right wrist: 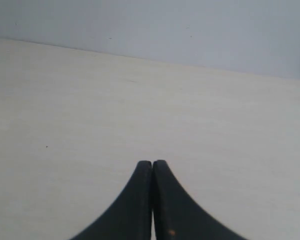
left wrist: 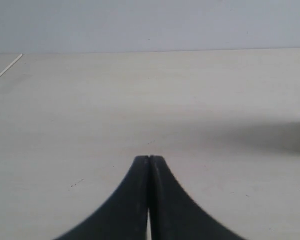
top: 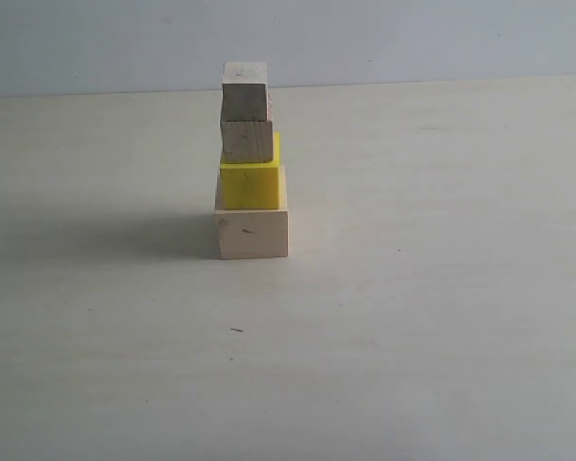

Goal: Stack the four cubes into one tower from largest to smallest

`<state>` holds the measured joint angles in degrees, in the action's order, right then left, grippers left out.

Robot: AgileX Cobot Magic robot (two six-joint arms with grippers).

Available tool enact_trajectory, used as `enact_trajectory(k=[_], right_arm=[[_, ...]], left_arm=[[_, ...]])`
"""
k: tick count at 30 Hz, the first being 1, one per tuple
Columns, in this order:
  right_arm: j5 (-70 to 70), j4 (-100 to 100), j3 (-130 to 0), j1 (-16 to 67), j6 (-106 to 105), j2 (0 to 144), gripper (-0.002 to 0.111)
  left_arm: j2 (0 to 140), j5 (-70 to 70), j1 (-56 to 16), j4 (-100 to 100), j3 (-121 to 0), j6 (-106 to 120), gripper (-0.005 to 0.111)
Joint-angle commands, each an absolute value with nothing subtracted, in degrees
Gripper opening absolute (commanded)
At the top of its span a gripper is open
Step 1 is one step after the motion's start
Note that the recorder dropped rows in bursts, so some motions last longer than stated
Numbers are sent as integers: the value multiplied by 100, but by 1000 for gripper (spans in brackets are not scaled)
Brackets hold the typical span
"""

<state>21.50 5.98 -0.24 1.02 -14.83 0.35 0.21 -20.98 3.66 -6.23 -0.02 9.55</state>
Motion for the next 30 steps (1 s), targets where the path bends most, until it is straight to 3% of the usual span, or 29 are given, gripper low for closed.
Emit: enact_trajectory(k=[1, 30], right_arm=[[2054, 540, 0, 99, -1480, 0, 0], [2076, 519, 0, 88, -1256, 0, 0]], left_arm=[[0, -2078, 341, -625, 0, 899, 0], [0, -2078, 341, -625, 0, 899, 0]])
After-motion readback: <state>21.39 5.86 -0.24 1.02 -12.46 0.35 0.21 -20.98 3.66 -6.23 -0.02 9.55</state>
